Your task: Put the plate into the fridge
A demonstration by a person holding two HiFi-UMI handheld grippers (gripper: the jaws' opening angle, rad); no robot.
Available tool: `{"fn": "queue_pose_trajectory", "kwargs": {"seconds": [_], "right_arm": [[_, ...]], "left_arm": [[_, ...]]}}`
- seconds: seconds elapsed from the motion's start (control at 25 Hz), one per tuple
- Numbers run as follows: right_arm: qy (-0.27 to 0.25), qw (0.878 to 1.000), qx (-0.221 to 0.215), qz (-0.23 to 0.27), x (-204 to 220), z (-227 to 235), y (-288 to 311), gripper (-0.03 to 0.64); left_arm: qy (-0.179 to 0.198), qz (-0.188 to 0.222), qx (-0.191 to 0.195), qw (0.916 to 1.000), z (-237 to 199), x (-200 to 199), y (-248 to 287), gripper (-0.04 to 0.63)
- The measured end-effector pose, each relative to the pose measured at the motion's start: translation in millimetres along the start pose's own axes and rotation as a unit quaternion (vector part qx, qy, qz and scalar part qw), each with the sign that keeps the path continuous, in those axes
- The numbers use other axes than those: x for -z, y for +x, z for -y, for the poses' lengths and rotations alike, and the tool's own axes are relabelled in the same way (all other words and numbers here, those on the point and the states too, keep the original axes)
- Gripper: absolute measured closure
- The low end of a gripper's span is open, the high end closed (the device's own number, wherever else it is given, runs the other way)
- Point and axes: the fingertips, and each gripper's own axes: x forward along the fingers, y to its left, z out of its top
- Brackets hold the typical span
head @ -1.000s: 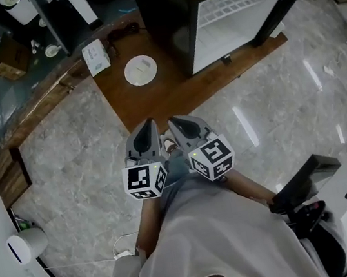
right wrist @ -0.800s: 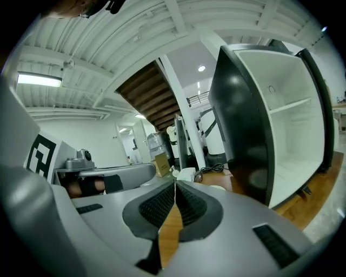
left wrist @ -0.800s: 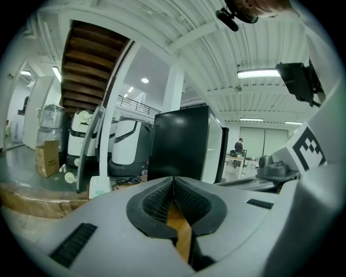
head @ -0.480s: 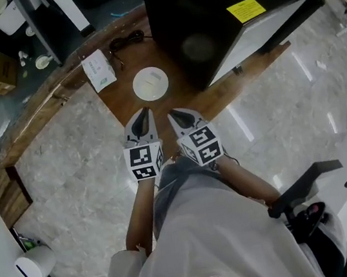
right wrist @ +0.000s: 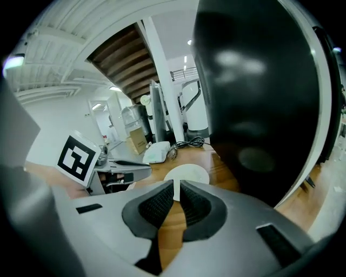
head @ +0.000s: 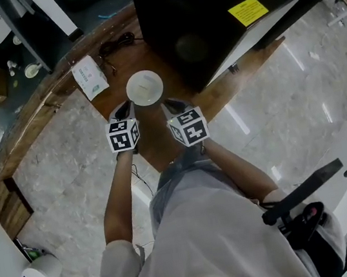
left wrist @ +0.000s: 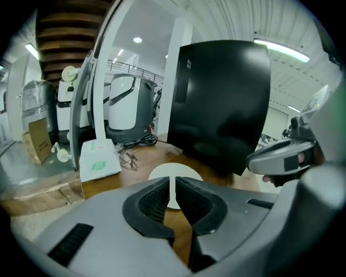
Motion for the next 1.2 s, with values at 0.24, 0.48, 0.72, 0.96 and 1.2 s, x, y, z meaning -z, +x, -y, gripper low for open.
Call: {"fn": "queue_pose_trajectory", "kwargs": {"seconds": [0.24, 0.48, 0.72, 0.96, 1.2], "right_arm": [[0.037, 0.998, 0.03, -0.049, 14.6, 47.6, 45.8, 0.595], [0.084, 0.992, 0.031, -0.085, 18.4, 84.8, 83.3, 0.595], [0.133, 0.985, 0.007, -0.108, 17.1, 100.9, 118.3, 0.499], [0.177, 0.976, 0.003, -0.126, 22.5, 114.8, 143.4, 0.499], [0.202, 0.969, -0.005, -0.144, 29.0, 132.5, 164.1, 0.499]], "left_arm": [[-0.023, -0.078, -0.011, 0.9967, -27.8, 20.4, 50.3, 0.571], [-0.007, -0.103, 0.009, 0.9946, -54.0, -7.4, 89.4, 0.571], [0.014, -0.147, 0.0, 0.9891, -71.9, -22.5, 124.5, 0.502], [-0.007, -0.175, 0.021, 0.9843, -71.4, -17.1, 157.2, 0.414], [0.003, -0.204, 0.033, 0.9784, -66.9, -2.7, 183.9, 0.408]]}}
